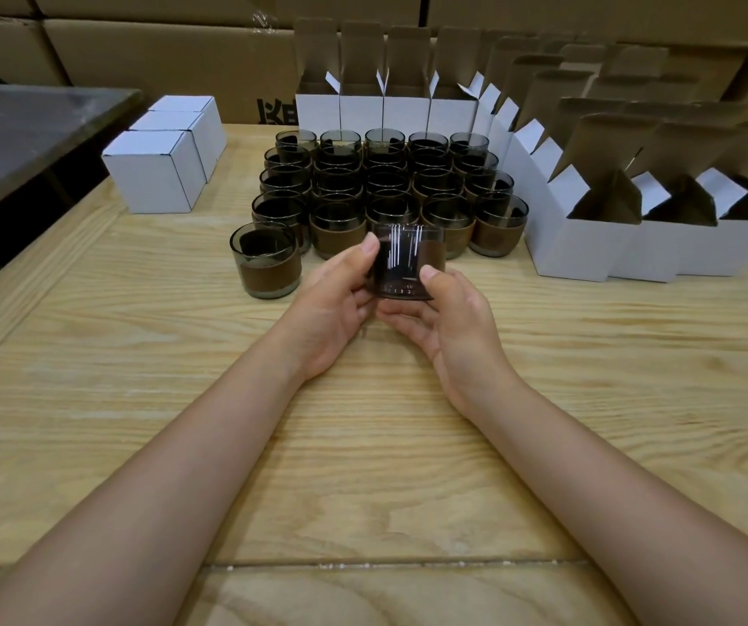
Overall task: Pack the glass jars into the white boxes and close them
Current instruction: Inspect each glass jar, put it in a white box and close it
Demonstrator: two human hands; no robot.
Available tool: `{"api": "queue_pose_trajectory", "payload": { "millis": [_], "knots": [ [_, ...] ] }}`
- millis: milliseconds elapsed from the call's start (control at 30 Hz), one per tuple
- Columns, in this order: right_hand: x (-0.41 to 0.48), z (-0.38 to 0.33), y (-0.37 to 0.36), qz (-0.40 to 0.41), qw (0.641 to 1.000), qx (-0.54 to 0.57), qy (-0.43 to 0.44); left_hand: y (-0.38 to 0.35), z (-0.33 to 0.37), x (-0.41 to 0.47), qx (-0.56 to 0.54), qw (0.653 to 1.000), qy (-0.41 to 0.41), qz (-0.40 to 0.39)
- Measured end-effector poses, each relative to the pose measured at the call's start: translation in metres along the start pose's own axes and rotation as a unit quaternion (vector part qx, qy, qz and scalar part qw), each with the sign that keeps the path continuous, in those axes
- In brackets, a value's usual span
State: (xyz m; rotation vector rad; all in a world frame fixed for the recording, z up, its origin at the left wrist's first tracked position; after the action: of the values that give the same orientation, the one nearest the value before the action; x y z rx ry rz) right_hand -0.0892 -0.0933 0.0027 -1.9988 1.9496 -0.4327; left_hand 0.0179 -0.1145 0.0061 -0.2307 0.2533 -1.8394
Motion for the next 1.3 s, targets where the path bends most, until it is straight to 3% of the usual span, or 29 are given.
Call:
{"api": "queue_pose_trajectory", "payload": {
  "millis": [233,400,600,1033,1300],
  "knots": [
    [0.000,0.000,-0.003,-0.019,0.999,-0.030,0.009,0.002,0.004,0.000,0.021,0.999,-0.030,0.008],
    [0.000,-0.006,0.003,0.023,0.987,-0.146,0.069,0.003,0.005,-0.001,0.020,0.999,-0.033,0.023],
    [-0.002,-0.005,0.005,0.031,0.977,-0.197,0.076,0.002,0.006,-0.002,0.022,0.998,-0.033,0.039],
    [0.001,-0.004,0.004,0.014,1.000,-0.011,0.018,-0.003,0.002,-0.002,0.026,0.999,0.005,0.024],
    [0.001,0.001,-0.001,-0.009,0.998,0.058,-0.013,-0.003,0.008,-0.004,0.026,0.999,-0.024,0.032]
  ]
}}
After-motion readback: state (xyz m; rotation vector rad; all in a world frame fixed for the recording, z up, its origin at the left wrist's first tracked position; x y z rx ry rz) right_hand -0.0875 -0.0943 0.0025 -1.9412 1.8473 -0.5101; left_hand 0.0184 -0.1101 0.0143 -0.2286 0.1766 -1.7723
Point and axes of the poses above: each hand's wrist, its own x-axis towards the middle knuckle, its own y-axis out of the back of the hand, z = x × y, the point moved 8 cm from there along x, towards the middle knuckle, and after that the axes turned 3 degrees about x, right-handed, at the moved point
